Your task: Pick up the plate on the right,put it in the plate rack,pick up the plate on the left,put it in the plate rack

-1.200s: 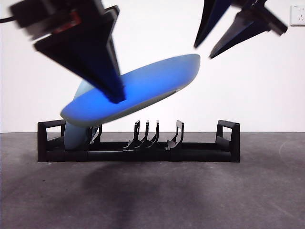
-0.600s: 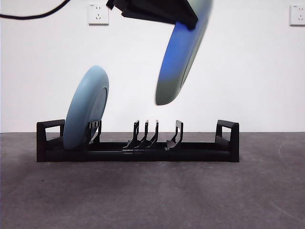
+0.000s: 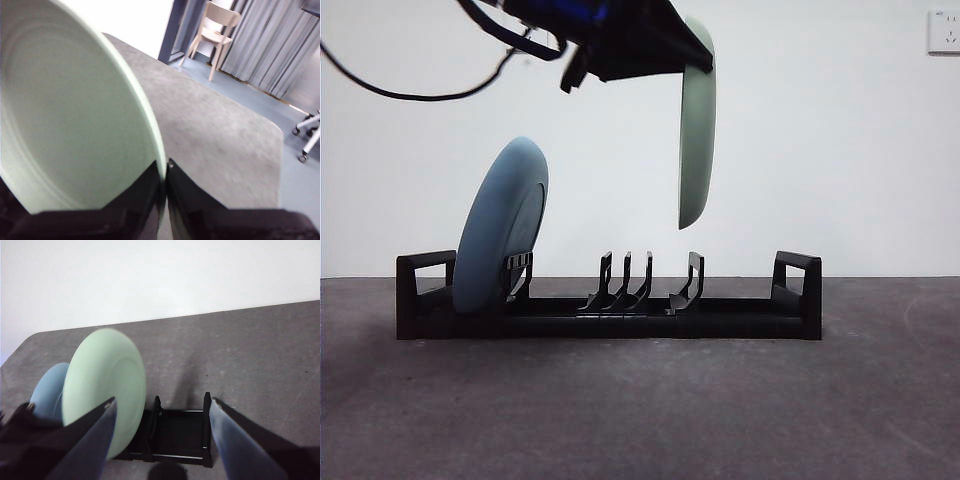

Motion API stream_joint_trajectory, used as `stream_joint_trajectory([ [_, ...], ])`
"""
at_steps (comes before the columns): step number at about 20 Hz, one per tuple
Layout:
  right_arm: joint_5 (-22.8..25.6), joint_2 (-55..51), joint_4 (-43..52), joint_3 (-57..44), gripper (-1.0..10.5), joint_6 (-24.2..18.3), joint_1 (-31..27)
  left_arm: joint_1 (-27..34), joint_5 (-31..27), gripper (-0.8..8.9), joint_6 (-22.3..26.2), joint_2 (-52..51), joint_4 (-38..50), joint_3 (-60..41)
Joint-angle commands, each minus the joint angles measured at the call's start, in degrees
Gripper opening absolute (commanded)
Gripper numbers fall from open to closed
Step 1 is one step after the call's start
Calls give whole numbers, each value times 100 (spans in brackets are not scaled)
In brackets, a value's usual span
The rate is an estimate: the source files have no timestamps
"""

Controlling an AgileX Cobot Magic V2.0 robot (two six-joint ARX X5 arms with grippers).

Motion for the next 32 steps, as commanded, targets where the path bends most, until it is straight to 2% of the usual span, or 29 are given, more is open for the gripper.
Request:
stream_joint_trajectory([
  [1,24,9,13,-2,312,-31,2,101,9,-9,-55,356,-42,350],
  [6,33,13,-72,-2,312,-35,2,199,-223,-9,-48,678,-155,560],
  [13,37,24,-74,-2,312,-79,2,236,-210,-9,-24,970,-337,560],
  [21,35,24,-74,-2,312,-116,2,236,-374,1,199,988,-758,560],
  [23,33,24,-74,-2,312,-116,2,236,-365,35,197,988,-850,560],
  [26,28,24,-81,-2,312,-116,2,223,-365,166,195,986,-977,560],
  [28,20,24,-85,-2,312,-116,2,214,-365,218,195,986,-1062,560],
  [32,15,24,-173,-2,312,-144,2,181,-264,228,188,951,-1121,560],
])
